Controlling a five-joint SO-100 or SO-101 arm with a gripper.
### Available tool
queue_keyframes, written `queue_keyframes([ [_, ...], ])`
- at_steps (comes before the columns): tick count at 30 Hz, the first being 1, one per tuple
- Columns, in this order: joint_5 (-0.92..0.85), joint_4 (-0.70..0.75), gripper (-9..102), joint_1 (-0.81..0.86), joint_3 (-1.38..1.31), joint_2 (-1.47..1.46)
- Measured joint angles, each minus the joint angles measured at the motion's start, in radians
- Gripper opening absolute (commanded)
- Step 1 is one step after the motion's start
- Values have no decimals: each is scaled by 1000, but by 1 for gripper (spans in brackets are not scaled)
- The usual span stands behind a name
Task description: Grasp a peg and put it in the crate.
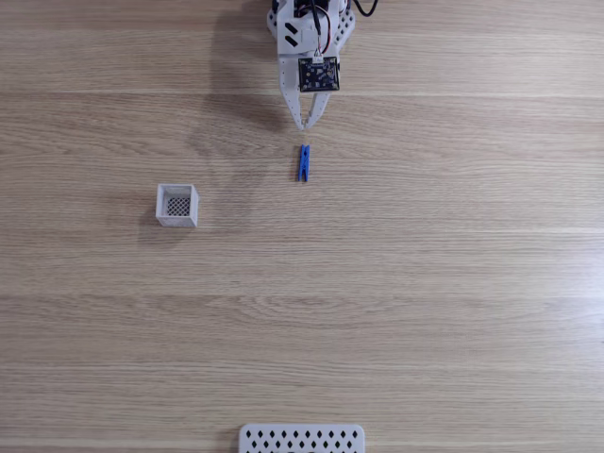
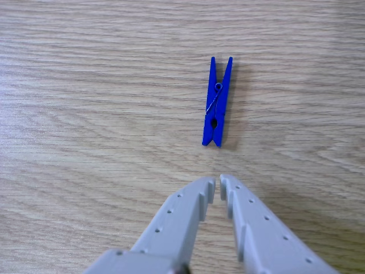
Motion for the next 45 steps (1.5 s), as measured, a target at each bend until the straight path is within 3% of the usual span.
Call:
queue_keyframes([
  [33, 0, -3, -1, 2, 0, -12],
  [45, -6, 12, -1, 2, -324, -563],
])
